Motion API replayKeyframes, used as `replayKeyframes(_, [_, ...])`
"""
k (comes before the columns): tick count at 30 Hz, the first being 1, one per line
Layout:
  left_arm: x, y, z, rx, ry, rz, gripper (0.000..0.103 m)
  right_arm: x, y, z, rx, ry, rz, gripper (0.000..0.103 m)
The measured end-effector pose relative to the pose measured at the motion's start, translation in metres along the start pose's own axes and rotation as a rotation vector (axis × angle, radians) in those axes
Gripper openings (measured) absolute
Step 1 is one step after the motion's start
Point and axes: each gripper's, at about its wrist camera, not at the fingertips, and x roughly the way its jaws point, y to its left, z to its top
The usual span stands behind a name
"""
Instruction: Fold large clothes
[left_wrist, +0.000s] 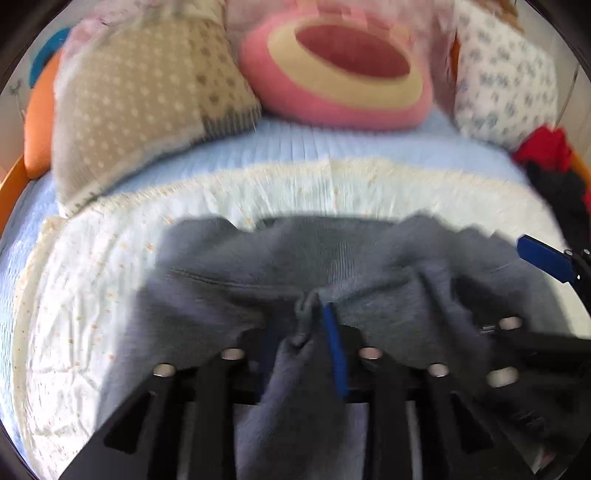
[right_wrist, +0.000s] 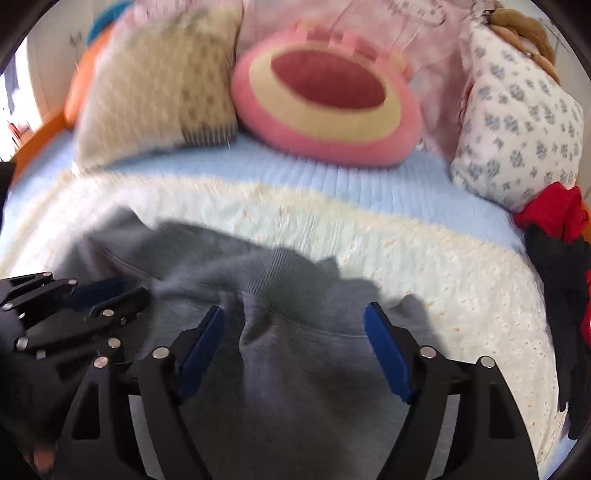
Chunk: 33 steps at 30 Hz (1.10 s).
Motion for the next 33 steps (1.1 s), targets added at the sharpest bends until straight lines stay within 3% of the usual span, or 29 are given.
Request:
replayKeyframes(2, [-0.023, 0.009, -0.002, -0.002, -0.04, -0.001, 0.043, -0.03, -0.016, 0.0, -0.036, -0.058, -0.047, 0.082])
replayKeyframes(4, [-0.04, 0.019, -0.006, 0.001, -0.052, 0.002, 0.043, -0.043, -0.031, -0.002, -0.066, -0.06, -0.092, 0.082])
replayKeyframes(8, [-0.052, 0.044, -0.021, 0.005, -0.038, 0.065, 0.044, -0.034, -0.063, -0.018, -0.051, 0.043, -0.149, 0.082])
replayKeyframes(12, [-0.037, 0.069, -0.04, -0.041, 0.053, 0.073, 0.044, -0.003, -0.075, -0.047, -0.013, 0.154, -0.145, 0.081])
replayKeyframes(13, [-0.031, 0.072, -0.046, -0.038, 0.07, 0.079, 0.044, 0.005, -0.075, -0.054, -0.006, 0.177, -0.121, 0.076])
replayKeyframes(14, [-0.027, 0.074, -0.05, -0.031, 0.082, 0.085, 0.044, 0.01, -0.076, -0.06, -0.001, 0.187, -0.096, 0.063])
replayKeyframes(16, [-0.015, 0.078, -0.06, -0.019, 0.102, 0.099, 0.044, 0.014, -0.08, -0.067, 0.052, 0.175, -0.049, 0.024])
replayKeyframes(18, [-0.011, 0.08, -0.065, -0.015, 0.087, 0.096, 0.046, 0.012, -0.084, -0.066, 0.085, 0.154, -0.06, 0.006])
replayKeyframes(21, [-0.015, 0.082, -0.069, -0.005, 0.052, 0.096, 0.046, -0.003, -0.094, -0.057, 0.091, 0.087, -0.125, 0.006])
replayKeyframes(25, [-0.006, 0.092, -0.072, -0.028, 0.039, 0.091, 0.055, 0.003, -0.114, -0.061, 0.111, 0.117, -0.132, 0.006])
replayKeyframes(29, [0.007, 0.102, -0.079, -0.067, 0.028, 0.051, 0.059, 0.026, -0.103, -0.078, 0.092, 0.122, -0.155, 0.007])
replayKeyframes(33, [0.006, 0.099, -0.081, -0.066, 0.009, 0.066, 0.061, 0.028, -0.09, -0.082, 0.033, 0.088, -0.209, 0.01])
